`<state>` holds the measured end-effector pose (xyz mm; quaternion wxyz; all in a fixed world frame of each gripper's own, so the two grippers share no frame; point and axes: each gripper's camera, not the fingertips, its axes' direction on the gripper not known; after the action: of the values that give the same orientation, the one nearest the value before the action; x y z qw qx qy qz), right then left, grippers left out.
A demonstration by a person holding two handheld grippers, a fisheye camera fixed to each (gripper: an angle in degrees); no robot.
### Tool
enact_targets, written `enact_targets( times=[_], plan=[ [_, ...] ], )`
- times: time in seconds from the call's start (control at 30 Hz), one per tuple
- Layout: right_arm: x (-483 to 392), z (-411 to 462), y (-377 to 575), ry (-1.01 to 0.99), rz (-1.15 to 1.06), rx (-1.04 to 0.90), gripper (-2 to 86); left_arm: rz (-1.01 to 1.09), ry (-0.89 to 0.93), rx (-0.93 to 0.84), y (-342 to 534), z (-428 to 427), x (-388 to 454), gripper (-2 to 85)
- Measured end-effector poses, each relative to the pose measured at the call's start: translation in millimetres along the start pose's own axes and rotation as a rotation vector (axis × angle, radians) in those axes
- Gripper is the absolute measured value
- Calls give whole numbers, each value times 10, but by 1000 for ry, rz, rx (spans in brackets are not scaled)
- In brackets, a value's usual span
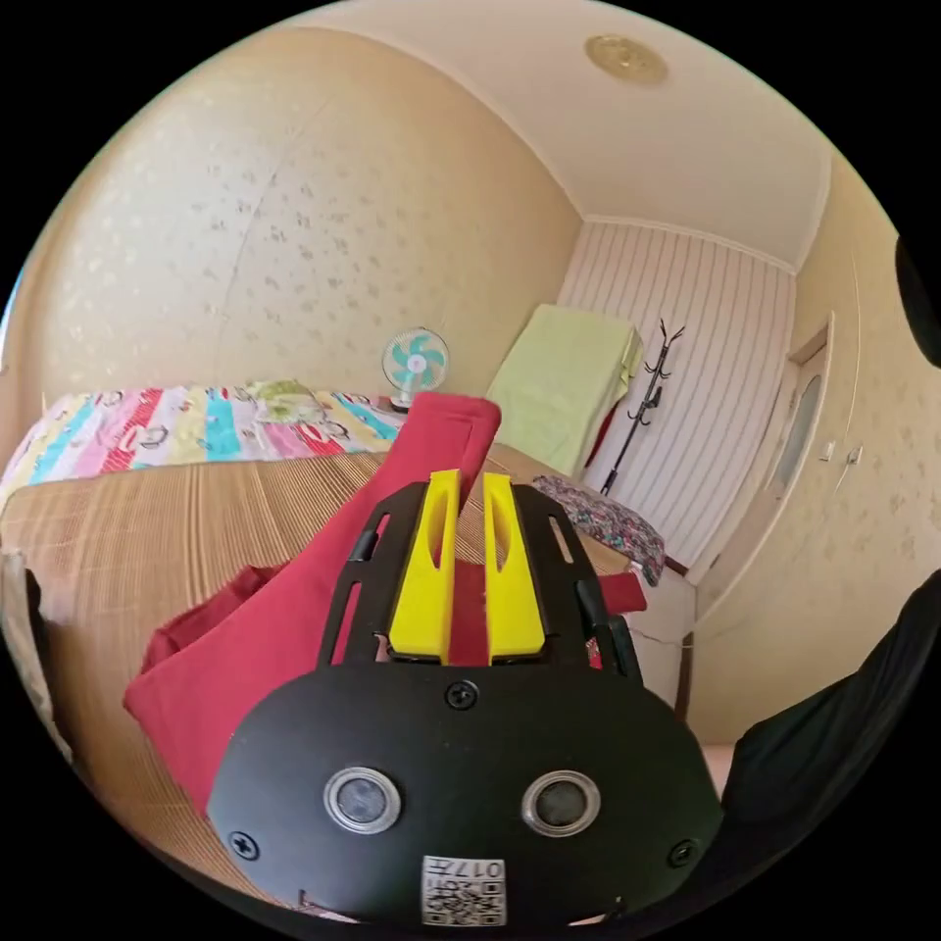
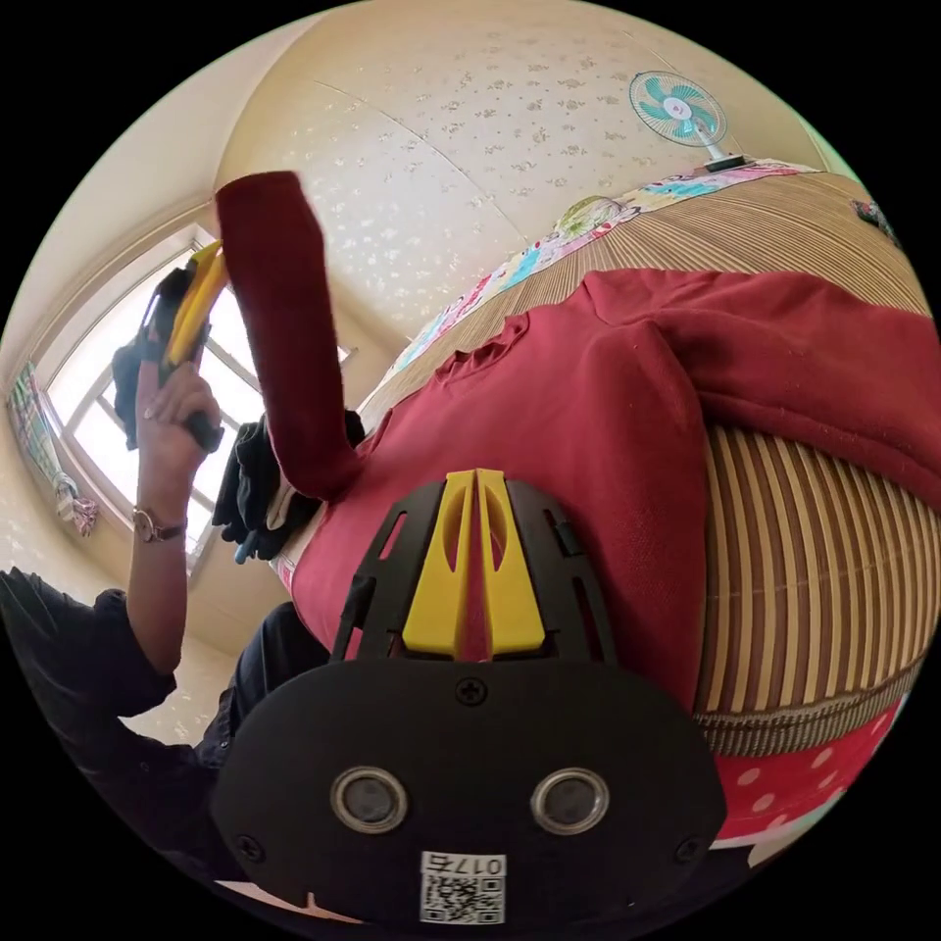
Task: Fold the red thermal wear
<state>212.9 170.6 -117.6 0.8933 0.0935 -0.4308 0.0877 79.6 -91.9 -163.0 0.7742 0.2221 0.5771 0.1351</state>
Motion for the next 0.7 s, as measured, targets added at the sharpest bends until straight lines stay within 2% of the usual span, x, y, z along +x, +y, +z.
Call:
enact_targets(
  times=[0.07,0.2,0.3,0.37,0.47,0.5,0.57,0.7],
  plan=[
    [35,-50,41,-17,-1,4,8,-105,3,-83,338,258,-102,57],
    [81,-98,88,-34,-1,3,6,-230,-131,-110,839,38,-293,66],
    [83,-124,121,-15,0,3,6,-279,-294,-119,1093,-333,-469,66],
    [88,-144,144,-8,1,2,6,-314,-503,-164,1203,-572,-658,67],
    [105,-169,167,-7,4,0,7,-379,-672,-134,1303,-900,-876,68],
    [108,-174,171,-8,5,0,7,-404,-684,-143,1319,-933,-941,68],
    [126,-195,189,-12,9,0,8,-481,-674,-379,1349,-794,-1281,52],
    [156,-226,213,-19,18,2,7,-428,-642,-286,1253,-1029,-1197,39]
  ],
)
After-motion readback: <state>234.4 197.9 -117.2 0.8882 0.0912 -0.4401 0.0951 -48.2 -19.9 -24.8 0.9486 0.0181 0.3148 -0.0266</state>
